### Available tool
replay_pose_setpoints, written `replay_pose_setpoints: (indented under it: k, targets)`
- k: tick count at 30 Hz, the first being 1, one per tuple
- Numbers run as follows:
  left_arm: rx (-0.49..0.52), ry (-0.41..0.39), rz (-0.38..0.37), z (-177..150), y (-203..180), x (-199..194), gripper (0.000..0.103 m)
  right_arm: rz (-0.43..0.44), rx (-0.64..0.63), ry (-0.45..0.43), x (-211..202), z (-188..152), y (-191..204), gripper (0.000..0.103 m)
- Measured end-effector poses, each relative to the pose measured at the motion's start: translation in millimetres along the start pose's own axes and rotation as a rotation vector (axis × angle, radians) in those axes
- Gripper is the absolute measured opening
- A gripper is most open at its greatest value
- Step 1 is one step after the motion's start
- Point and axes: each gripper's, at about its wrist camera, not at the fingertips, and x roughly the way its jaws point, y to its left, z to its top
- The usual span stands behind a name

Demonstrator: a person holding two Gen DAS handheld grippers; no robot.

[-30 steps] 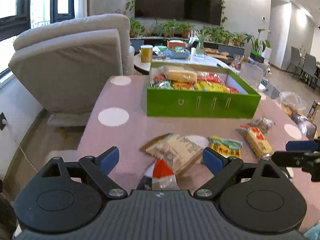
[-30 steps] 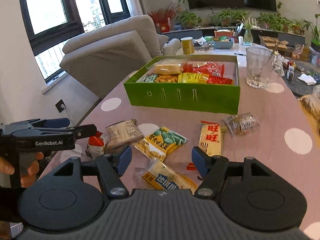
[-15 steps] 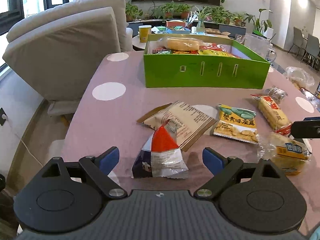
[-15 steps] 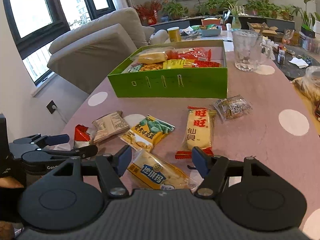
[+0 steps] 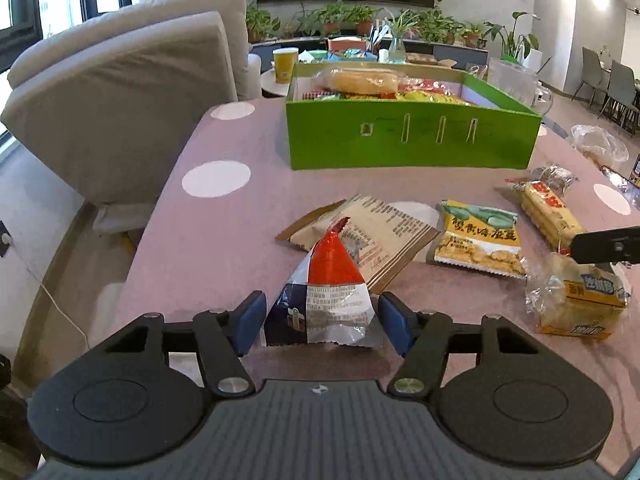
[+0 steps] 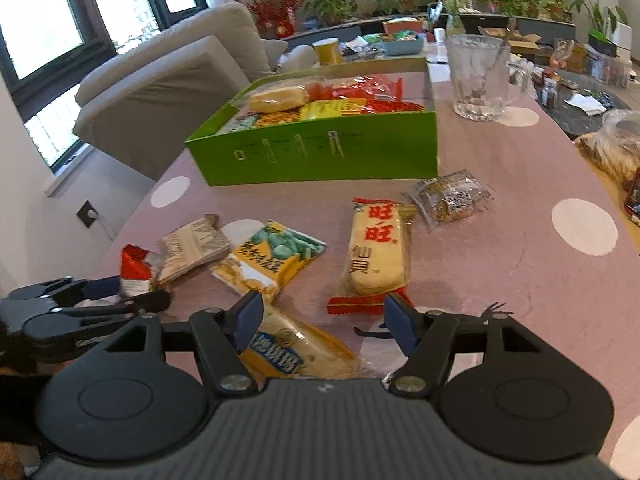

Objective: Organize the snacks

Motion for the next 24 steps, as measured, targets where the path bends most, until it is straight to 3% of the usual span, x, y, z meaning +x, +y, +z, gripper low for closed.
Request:
replay_pose_setpoints:
  k: [11, 22, 24]
  targets:
    - [0.023, -0.061, -0.045, 7.5, 0.5, -17.8, 0.059, -0.115, 0.024, 0.038, 32.4, 24.0, -10.6, 0.049]
    - [0.019, 0.031, -0.036, -0.1, 1.9, 3.4, 0.06, -0.144, 0.016, 0.073, 50.1, 31.7, -9.9, 0.049]
    - [0.012, 0.032, -0.03, -0.1, 2.6, 5.0, 0.065, -0.146, 0.012, 0.073, 51.0, 30.9, -9.3, 0.049]
